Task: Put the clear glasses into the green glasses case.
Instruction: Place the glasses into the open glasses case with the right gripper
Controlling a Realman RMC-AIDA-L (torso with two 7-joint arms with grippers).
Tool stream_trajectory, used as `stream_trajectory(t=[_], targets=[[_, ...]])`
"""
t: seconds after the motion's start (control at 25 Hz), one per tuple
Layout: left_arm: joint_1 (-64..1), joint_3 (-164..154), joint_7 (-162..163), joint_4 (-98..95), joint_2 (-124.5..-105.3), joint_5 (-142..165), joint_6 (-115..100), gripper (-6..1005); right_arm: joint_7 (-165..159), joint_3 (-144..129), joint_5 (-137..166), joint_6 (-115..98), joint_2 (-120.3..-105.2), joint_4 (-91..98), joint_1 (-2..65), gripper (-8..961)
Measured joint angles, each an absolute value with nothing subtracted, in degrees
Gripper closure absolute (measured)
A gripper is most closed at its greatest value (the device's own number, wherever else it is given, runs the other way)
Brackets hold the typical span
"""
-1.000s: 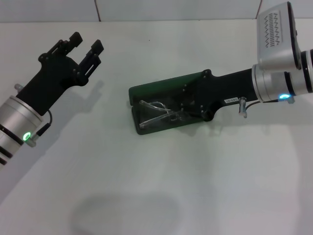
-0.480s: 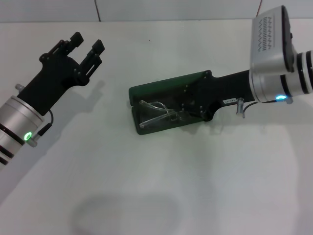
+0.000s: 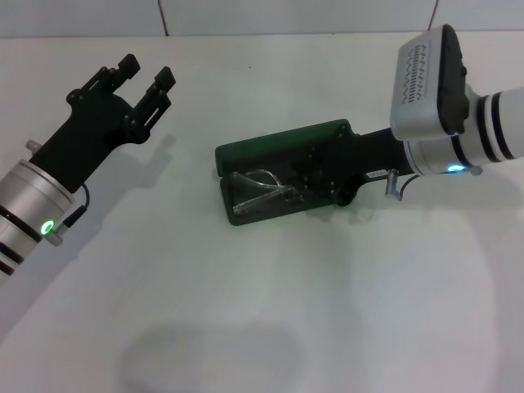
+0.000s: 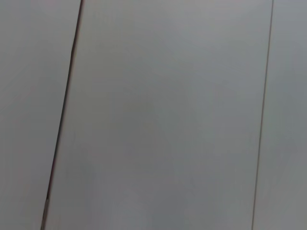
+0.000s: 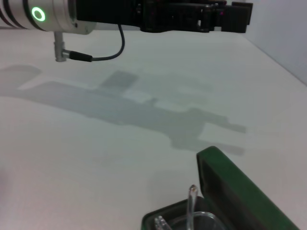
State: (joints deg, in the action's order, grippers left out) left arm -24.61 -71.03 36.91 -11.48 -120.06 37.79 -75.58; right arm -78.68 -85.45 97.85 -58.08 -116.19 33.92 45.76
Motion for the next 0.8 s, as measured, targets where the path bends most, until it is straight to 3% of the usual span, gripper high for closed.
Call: stream_trajectory(t=[0.8], targets=[[-24.5, -71.1, 36.8, -10.9, -120.03, 37.9, -76.0, 421, -78.6, -90.8, 94.8, -54.3, -116.19, 39.2, 43.8, 751]])
